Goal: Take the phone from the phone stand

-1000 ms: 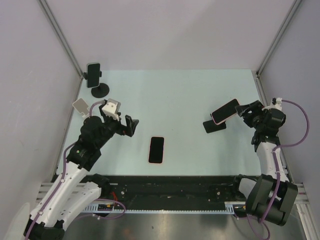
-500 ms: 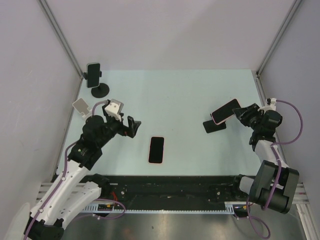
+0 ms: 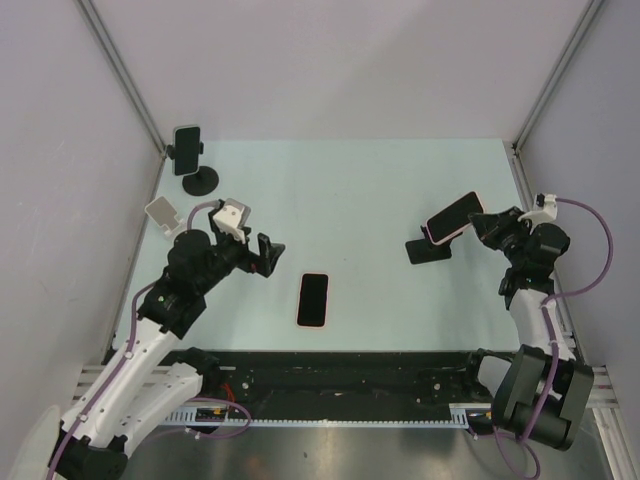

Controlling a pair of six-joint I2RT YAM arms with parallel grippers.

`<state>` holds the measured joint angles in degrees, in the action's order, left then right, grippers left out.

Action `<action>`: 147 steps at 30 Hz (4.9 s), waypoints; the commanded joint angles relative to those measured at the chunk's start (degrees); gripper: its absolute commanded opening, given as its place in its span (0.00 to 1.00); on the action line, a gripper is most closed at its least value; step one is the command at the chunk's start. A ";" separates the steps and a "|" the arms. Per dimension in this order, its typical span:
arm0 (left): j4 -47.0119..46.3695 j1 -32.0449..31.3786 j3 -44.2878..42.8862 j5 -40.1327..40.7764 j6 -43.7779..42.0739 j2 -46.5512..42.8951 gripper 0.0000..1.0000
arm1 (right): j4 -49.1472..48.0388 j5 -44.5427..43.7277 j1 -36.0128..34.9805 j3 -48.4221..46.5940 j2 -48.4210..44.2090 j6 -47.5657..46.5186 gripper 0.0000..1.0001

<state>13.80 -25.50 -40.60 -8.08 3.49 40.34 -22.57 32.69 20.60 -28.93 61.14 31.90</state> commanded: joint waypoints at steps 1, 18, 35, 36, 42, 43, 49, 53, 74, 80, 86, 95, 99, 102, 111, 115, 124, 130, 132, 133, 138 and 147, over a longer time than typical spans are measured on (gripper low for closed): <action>-2.46 -0.52 0.17 -2.82 -1.38 0.18 1.00 | -2.58 0.45 -1.87 -2.88 -5.50 -1.93 0.00; -3.17 -2.27 -4.31 -24.08 1.60 6.15 1.00 | 4.92 10.73 -34.71 -13.17 -6.40 -9.58 0.00; -7.56 -7.29 -2.39 -29.63 14.43 9.76 0.89 | -10.92 14.33 -60.41 -13.35 6.71 -4.48 0.00; -7.91 -7.20 -1.86 -29.98 14.97 9.41 0.88 | -10.92 14.77 -60.41 -13.35 6.62 -4.22 0.00; -11.25 -7.20 1.22 -33.40 18.40 7.74 0.76 | -11.09 15.91 -60.50 -13.17 5.65 -3.86 0.00; -11.95 -7.29 1.49 -33.67 18.83 7.48 0.74 | -11.18 16.09 -60.50 -13.08 5.65 -3.86 0.00; -19.84 -6.32 4.47 -38.93 23.66 6.16 0.54 | -11.27 16.27 -60.24 -12.47 5.39 -3.95 0.00; -20.75 -5.62 5.70 -38.95 25.43 5.89 0.28 | -11.53 16.27 -59.98 -11.77 4.86 -3.78 0.00; -33.92 -4.21 11.24 -21.29 44.14 -2.28 0.01 | -14.34 13.72 -61.29 -5.09 3.54 0.18 0.72; -40.07 -4.21 12.91 -19.43 48.10 -4.39 0.00 | -15.14 12.49 -63.49 -3.77 4.16 1.15 0.72; -42.28 -4.30 13.62 -19.96 50.04 -4.39 0.00 | -19.18 12.93 -64.63 -3.50 6.09 3.78 0.56; -42.81 -3.69 15.02 -19.70 49.25 -4.39 0.12 | -19.63 11.36 -64.72 -3.50 5.39 7.21 0.00; -42.46 0.35 15.20 -22.32 47.49 -4.56 0.57 | -11.92 8.19 -64.55 -3.50 2.93 7.30 0.00; -41.23 7.11 15.20 -24.87 47.75 -4.65 0.82 | -4.80 4.41 -64.72 -3.50 -0.40 6.60 0.00; -16.56 16.53 3.89 -21.12 29.32 -3.78 1.00 | 20.44 -13.78 -63.84 -3.42 -5.87 10.19 0.00; -2.86 16.53 0.09 -9.26 17.89 -4.30 1.00 | 22.21 -18.87 -64.37 -1.84 -4.72 13.27 0.00; 3.86 16.53 2.98 11.06 6.97 -7.90 1.00 | 18.18 -20.04 -65.16 0.36 4.85 18.28 0.00; 3.95 16.53 3.60 10.62 6.45 -8.34 1.00 | 12.21 -17.66 -66.39 0.45 12.24 20.48 0.00; 3.86 16.53 3.77 10.45 6.44 -8.87 1.00 | 11.06 -16.26 -66.30 0.45 14.35 21.01 0.00; 3.95 16.53 3.77 10.28 6.45 -8.87 1.00 | 10.18 -15.90 -66.39 0.36 14.96 21.18 0.00; 3.95 16.44 3.95 10.10 6.36 -9.22 1.00 | 6.93 -12.48 -66.22 0.36 19.44 22.94 0.00; 3.95 16.27 4.04 10.01 6.27 -9.31 1.00 | 7.71 -12.38 -66.04 0.45 20.95 24.18 0.15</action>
<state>18.20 -9.23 -37.06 1.37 11.35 31.53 -13.47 18.52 -45.25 -27.92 82.15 55.22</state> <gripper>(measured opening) 0.996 0.153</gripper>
